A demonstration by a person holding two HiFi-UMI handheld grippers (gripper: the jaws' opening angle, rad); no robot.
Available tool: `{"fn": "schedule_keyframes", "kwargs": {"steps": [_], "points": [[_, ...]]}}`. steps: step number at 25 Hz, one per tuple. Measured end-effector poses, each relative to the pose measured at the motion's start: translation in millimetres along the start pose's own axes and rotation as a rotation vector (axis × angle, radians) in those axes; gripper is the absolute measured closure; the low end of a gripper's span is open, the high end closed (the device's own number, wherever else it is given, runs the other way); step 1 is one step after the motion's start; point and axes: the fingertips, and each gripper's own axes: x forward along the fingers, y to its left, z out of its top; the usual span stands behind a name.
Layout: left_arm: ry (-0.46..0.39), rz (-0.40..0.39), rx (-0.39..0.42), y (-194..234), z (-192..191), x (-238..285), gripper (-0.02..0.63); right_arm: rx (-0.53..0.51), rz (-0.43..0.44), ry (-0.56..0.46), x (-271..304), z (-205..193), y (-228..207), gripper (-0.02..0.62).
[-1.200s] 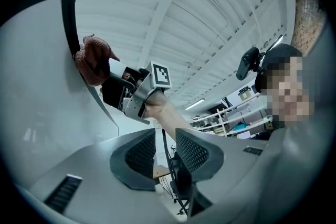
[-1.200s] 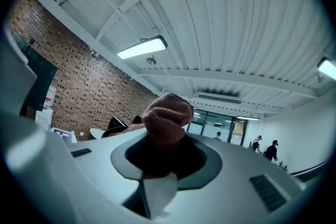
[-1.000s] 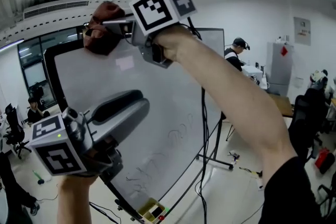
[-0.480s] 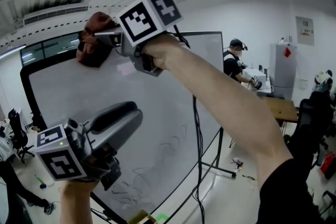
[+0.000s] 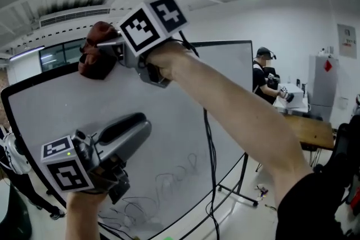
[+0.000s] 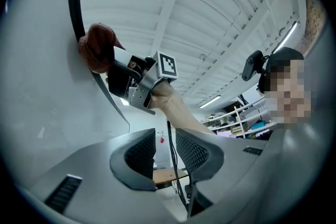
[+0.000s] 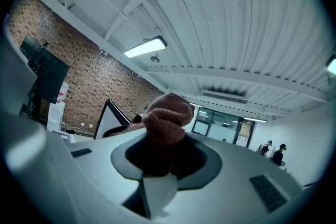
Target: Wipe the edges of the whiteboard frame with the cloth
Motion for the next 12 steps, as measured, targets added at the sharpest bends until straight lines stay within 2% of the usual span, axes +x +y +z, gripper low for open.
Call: {"fn": "schedule_keyframes", "kwargs": {"steps": [5,12], "points": [[-0.021,0.026,0.0,16,3,10,0.491,0.007,0.031,-0.018,5,1,-6,0.477],[-0.015,-0.005,0.018,20,-1,14,0.491,0.012,0.061,-0.049,6,0,-6,0.477]]}}
